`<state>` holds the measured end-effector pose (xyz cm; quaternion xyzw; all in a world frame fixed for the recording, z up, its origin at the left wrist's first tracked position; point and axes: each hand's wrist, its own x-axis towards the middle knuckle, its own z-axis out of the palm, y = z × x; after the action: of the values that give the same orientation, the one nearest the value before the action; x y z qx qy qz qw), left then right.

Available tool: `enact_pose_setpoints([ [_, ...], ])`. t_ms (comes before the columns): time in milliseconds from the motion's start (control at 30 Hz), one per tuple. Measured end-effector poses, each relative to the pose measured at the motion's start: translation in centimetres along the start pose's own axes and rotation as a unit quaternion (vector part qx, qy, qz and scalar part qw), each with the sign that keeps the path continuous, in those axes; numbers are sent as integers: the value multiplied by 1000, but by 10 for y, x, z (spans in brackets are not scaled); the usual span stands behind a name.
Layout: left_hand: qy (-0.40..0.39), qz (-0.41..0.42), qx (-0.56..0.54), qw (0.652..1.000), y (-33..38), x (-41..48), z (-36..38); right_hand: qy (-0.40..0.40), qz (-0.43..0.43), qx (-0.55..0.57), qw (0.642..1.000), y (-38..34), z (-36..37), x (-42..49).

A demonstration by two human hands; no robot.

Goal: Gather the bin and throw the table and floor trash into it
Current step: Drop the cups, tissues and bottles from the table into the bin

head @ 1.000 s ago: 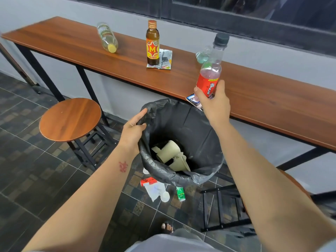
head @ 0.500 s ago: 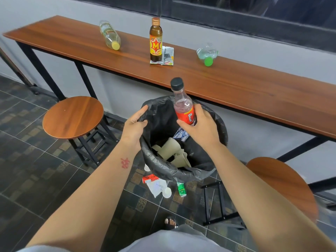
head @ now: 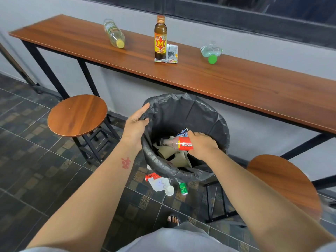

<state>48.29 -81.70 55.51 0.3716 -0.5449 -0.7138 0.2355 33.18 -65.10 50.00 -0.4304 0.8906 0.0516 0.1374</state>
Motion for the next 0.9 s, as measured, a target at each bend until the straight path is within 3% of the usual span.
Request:
enact_pose_setpoints([
  [133, -3, 4, 7, 1000, 0, 0, 1, -30, -22, -8, 999, 0, 10, 0],
  [300, 4, 15, 28, 999, 0, 4, -2, 9, -64, 7, 998, 1, 9, -2],
  [500, 13, 11, 23, 1000, 3, 13, 0, 155, -86, 68, 982, 0, -14, -5],
  [667, 18, 7, 14, 1000, 1, 19, 2, 306, -74, 128, 940, 7, -54, 4],
  [767, 18, 3, 17, 1000, 1, 26, 6, 382, -41, 150, 911, 19, -80, 21],
  [900, 26, 3, 17, 999, 0, 37, 10, 412, 33, 169, 895, 35, -109, 54],
])
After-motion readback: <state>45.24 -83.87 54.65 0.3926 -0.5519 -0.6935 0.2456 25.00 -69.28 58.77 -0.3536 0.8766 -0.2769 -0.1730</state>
